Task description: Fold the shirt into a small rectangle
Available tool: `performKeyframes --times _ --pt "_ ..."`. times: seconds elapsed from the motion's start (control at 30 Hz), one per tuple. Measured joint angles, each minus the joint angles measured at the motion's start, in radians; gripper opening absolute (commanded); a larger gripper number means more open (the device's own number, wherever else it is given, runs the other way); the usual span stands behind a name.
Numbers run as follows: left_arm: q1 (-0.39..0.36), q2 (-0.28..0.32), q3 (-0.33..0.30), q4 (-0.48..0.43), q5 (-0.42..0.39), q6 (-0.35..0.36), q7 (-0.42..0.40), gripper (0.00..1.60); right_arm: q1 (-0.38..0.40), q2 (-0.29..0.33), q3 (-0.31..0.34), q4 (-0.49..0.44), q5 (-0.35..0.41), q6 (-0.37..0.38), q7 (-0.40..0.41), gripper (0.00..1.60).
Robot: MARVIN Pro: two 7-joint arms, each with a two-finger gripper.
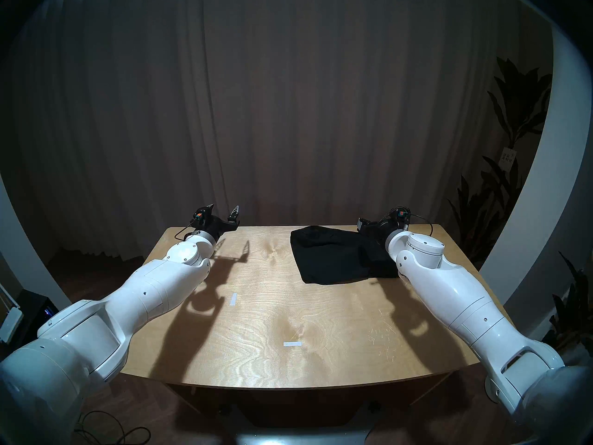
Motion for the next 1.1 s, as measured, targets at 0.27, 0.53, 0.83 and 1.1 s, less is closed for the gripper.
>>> performKeyframes --times 0.27,0.53,0.83,1.1 --pt "0.060 0.059 -0.010 -0.106 -0.016 -0.027 -0.015 1.60 0.041 -0.002 -0.009 0.042 -0.022 0.008 0.037 1.60" --pt "0.120 0.123 -0.034 -0.224 -0.055 -0.048 -0.016 1.60 0.055 -0.003 -0.014 0.076 -0.038 -0.004 0.076 1.60" --pt "0.187 0.200 -0.066 -0.360 -0.113 -0.061 0.010 1.60 0.054 0.002 -0.015 0.089 -0.054 -0.038 0.124 1.60" --pt "0.255 0.265 -0.088 -0.481 -0.169 -0.065 0.069 1.60 0.040 0.023 -0.009 0.090 -0.066 -0.091 0.172 1.60"
